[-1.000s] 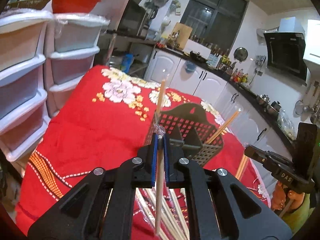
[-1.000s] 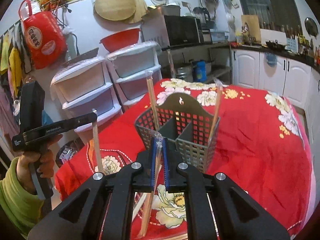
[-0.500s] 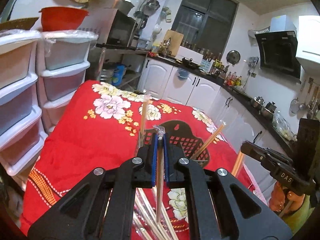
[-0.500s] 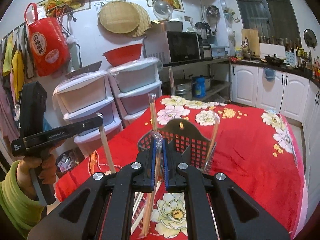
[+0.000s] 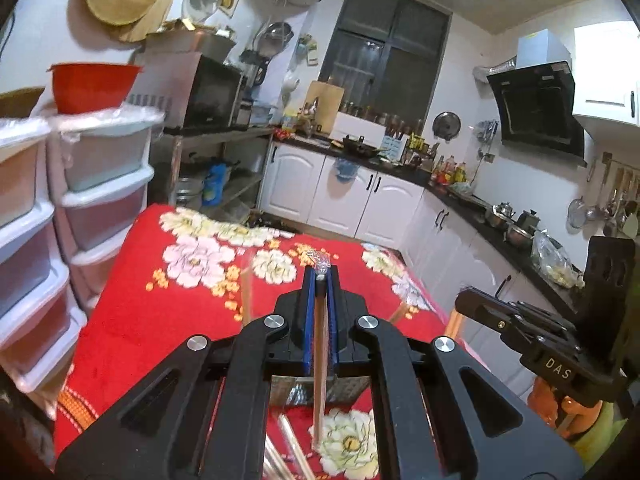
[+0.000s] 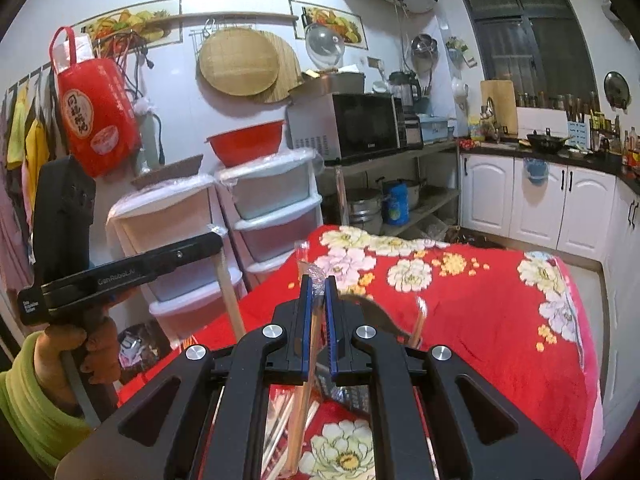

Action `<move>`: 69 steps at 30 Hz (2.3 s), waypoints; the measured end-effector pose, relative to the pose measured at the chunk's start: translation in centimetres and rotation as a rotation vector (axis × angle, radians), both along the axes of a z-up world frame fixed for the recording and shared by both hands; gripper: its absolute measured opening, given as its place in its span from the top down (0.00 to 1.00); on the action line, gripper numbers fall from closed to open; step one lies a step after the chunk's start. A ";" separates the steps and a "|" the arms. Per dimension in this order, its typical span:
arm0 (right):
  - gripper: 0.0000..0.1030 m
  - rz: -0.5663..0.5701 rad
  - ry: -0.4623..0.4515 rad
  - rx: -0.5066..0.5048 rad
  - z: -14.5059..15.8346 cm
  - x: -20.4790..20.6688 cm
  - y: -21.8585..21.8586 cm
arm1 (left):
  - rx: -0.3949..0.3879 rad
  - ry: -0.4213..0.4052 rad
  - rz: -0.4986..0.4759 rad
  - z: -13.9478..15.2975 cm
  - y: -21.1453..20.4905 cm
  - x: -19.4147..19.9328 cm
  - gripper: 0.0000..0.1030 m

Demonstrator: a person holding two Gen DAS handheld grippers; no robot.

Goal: Organize utensils
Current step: 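Lower both held chopstick pairs into the grey caddy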

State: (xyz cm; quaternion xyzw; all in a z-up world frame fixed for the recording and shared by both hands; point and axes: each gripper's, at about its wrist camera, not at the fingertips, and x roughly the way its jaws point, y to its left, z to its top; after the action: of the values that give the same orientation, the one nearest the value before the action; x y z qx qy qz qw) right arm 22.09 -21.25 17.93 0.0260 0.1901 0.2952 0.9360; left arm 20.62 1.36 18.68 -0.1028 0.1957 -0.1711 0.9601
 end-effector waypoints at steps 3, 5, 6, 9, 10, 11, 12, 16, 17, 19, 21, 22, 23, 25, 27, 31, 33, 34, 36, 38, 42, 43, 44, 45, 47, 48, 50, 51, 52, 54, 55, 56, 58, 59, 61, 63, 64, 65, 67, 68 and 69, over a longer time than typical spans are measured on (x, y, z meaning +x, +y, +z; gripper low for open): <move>0.94 -0.006 -0.027 0.014 1.3 0.4 -0.3 | -0.006 -0.015 -0.009 1.1 -0.6 0.8 0.98; 0.94 -0.012 -0.041 0.022 2.0 0.7 -0.5 | -0.007 -0.020 -0.020 1.7 -1.0 1.3 0.98; 0.94 -0.015 -0.049 0.027 2.4 0.9 -0.7 | -0.007 -0.021 -0.025 2.0 -1.1 1.4 0.98; 0.94 -0.033 -0.074 0.034 3.2 1.5 -1.0 | -0.003 -0.035 -0.027 2.7 -1.8 2.1 0.98; 0.94 -0.037 -0.077 0.037 3.4 1.8 -1.1 | -0.003 -0.037 -0.027 2.9 -2.0 2.5 0.98; 0.94 -0.041 -0.079 0.041 3.6 2.1 -1.3 | -0.004 -0.036 -0.028 2.9 -2.1 2.8 0.98; 0.94 -0.045 -0.079 0.045 3.7 2.4 -1.4 | -0.003 -0.035 -0.028 3.0 -2.3 3.2 0.98; 0.94 -0.068 -0.086 0.041 3.8 3.9 -1.7 | 0.008 -0.030 -0.031 2.9 -3.0 4.2 0.98; 0.94 -0.076 -0.086 0.039 3.7 4.2 -1.8 | 0.011 -0.029 -0.030 2.9 -3.2 4.5 0.98; 0.94 -0.085 -0.080 0.042 3.6 5.0 -1.9 | 0.018 -0.029 -0.026 2.7 -3.4 5.1 0.98; 0.94 -0.096 -0.073 0.046 3.4 5.8 -2.0 | 0.025 -0.031 -0.017 2.7 -3.5 5.6 0.98; 0.94 -0.101 -0.069 0.047 3.3 6.3 -2.0 | 0.024 -0.030 -0.016 2.6 -3.5 5.9 0.98; 0.94 -0.105 -0.068 0.048 3.2 6.7 -1.9 | 0.024 -0.031 -0.014 2.5 -3.5 6.0 0.98; 0.94 -0.116 -0.070 0.041 2.9 7.4 -1.9 | 0.034 -0.041 -0.003 2.3 -3.6 6.5 0.98; 0.94 -0.127 -0.068 0.035 2.5 8.1 -1.7 | 0.038 -0.045 0.006 2.1 -3.5 6.9 0.98; 0.94 -0.144 -0.065 0.027 1.6 9.2 -1.4 | 0.044 -0.049 0.025 1.2 -3.5 7.8 0.98; 0.94 -0.153 -0.068 0.019 1.2 9.5 -1.3 | 0.049 -0.051 0.026 0.6 -3.6 8.2 0.98; 0.94 -0.160 -0.075 0.013 0.9 9.7 -1.1 | 0.055 -0.054 0.026 0.3 -3.7 8.4 0.98; 0.94 -0.171 -0.090 -0.002 0.4 9.8 -0.9 | 0.066 -0.055 0.027 -0.1 -3.9 8.7 0.98; 0.94 -0.175 -0.092 -0.011 -0.2 10.2 -0.9 | 0.071 -0.049 0.027 -0.7 -4.0 8.9 0.98; 0.94 -0.175 -0.072 -0.016 -1.4 11.2 -0.8 | 0.073 -0.034 0.027 -2.0 -4.1 9.5 0.98; 0.94 -0.175 -0.067 -0.016 -1.8 11.4 -0.8 | 0.071 -0.031 0.025 -2.3 -4.1 9.6 0.98; 0.94 -0.174 -0.064 -0.015 -2.1 11.5 -0.8 | 0.070 -0.029 0.025 -2.5 -4.1 9.7 0.98; 0.94 -0.173 -0.062 -0.017 -2.4 11.7 -0.7 | 0.068 -0.029 0.023 -2.7 -4.1 9.8 0.98; 0.94 -0.174 -0.057 -0.021 -2.9 11.9 -0.7 | 0.072 -0.028 0.019 -3.3 -4.2 9.9 0.98; 0.94 -0.173 -0.054 -0.022 -3.2 12.0 -0.7 | 0.076 -0.025 0.016 -3.7 -4.3 10.0 0.98; 0.94 -0.169 -0.041 -0.024 -3.9 12.3 -0.5 | 0.080 -0.018 0.015 -4.1 -4.4 10.1 0.98; 0.94 -0.166 -0.033 -0.025 -4.2 12.5 -0.4 | 0.081 -0.014 0.014 -4.4 -4.4 10.1 0.98; 0.94 -0.165 -0.029 -0.025 -4.4 12.6 -0.3 | 0.083 -0.011 0.014 -4.6 -4.4 10.2 0.98; 0.94 -0.161 -0.018 -0.024 -4.9 12.9 -0.2 | 0.084 -0.007 0.015 -4.9 -4.3 10.2 0.98; 0.94 -0.158 -0.016 -0.024 -5.1 12.9 -0.1 | 0.087 -0.004 0.016 -5.1 -4.3 10.3 0.98; 0.94 -0.156 -0.014 -0.025 -5.3 13.0 0.0 | 0.089 -0.002 0.015 -5.2 -4.4 10.3 0.98; 0.94 -0.149 -0.009 -0.025 -5.6 13.1 0.1 | 0.091 0.001 0.017 -5.4 -4.3 10.3 0.98; 0.94 -0.147 -0.007 -0.026 -5.7 13.1 0.2 | 0.090 0.004 0.017 -5.5 -4.3 10.3 0.98; 0.94 -0.143 0.000 -0.028 -6.1 13.2 0.3 | 0.087 0.009 0.016 -5.8 -4.3 10.4 0.98; 0.94 -0.143 0.005 -0.030 -6.4 13.2 0.3 | 0.087 0.013 0.014 -6.1 -4.2 10.4 0.98; 0.94 -0.142 0.009 -0.031 -6.6 13.2 0.4 | 0.087 0.017 0.013 -6.3 -4.2 10.5 0.98; 0.94 -0.142 0.012 -0.033 -6.7 13.2 0.4 | 0.086 0.021 0.011 -6.5 -4.2 10.5 0.98; 0.94 -0.144 0.015 -0.034 -6.9 13.2 0.3 | 0.088 0.025 0.009 -6.7 -4.3 10.4 0.98; 0.94 -0.144 0.017 -0.035 -7.1 13.2 0.2 | 0.088 0.027 0.008 -6.8 -4.3 10.4 0.98; 0.94 -0.143 0.020 -0.040 -7.2 13.1 0.2 | 0.088 0.029 0.005 -7.0 -4.3 10.4 0.98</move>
State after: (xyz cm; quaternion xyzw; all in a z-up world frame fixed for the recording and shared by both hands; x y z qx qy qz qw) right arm 35.23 -21.09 10.73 0.0238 0.2029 0.2233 0.9531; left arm 30.98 -2.92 11.70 -0.0635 0.2169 -0.1583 0.9612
